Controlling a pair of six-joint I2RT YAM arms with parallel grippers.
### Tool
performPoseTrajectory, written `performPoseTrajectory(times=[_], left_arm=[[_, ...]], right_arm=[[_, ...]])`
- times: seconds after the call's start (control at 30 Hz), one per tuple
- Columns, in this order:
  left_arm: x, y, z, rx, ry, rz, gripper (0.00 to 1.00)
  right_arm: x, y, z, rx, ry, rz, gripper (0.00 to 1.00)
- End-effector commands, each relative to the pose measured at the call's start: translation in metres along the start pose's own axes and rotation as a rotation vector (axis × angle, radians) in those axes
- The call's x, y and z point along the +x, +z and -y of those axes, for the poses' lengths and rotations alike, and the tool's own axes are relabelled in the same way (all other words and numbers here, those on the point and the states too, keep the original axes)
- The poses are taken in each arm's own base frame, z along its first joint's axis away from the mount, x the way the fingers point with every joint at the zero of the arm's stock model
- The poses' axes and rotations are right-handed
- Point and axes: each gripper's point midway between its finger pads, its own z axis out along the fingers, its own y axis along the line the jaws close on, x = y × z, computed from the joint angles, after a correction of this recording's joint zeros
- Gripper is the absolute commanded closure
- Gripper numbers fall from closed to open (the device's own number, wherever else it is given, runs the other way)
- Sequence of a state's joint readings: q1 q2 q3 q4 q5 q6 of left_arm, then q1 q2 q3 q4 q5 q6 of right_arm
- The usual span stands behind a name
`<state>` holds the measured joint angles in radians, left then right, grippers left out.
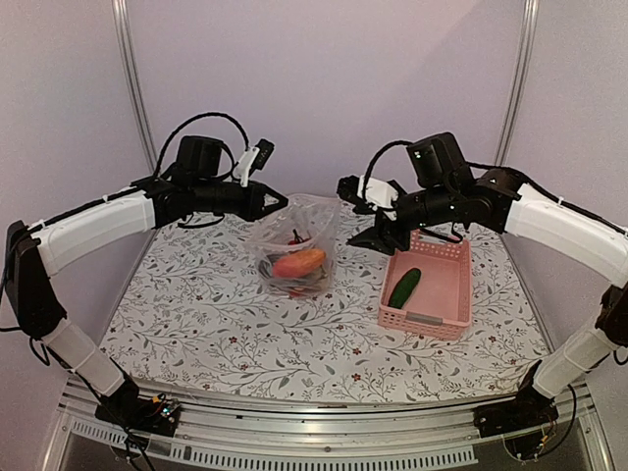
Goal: Place the food in the zip-top bag and seal the zipper
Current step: Pick up the fake vegetable from the bin.
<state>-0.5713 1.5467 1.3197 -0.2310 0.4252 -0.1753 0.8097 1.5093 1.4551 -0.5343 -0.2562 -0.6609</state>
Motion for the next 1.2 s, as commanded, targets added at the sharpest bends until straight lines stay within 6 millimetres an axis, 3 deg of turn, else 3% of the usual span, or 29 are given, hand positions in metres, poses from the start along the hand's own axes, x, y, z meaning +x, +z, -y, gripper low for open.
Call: performPoseTrajectory(times=[0.0, 0.2, 0.5, 0.77, 1.17], left_arm=[[0.004, 0.005, 0.005, -0.01, 0.025, -0.023, 1.0], [0.005, 0.007, 0.003, -0.019, 0.032, -0.03, 1.0], [0.004, 0.005, 0.004, -0.026, 0.04, -0.024, 1.0], [0.005, 0.006, 0.005, -0.029, 0.047, -0.028, 1.0], [0.006, 0.006, 0.009, -0.026, 0.057, -0.033, 1.0]], right_arm=[[0.03, -0.023, 0.013, 0.06, 0.034, -0.048, 0.36], [0.08, -0.043, 0.019, 0.097, 0.141, -0.106, 0.37], [0.148, -0.053, 0.018, 0.13, 0.277, -0.203, 0.4], [0.207, -0.038, -0.02, -0.053, 0.094, -0.383, 0.52], [0.257, -0.007, -0.016, -0.152, -0.069, -0.553, 0.54]])
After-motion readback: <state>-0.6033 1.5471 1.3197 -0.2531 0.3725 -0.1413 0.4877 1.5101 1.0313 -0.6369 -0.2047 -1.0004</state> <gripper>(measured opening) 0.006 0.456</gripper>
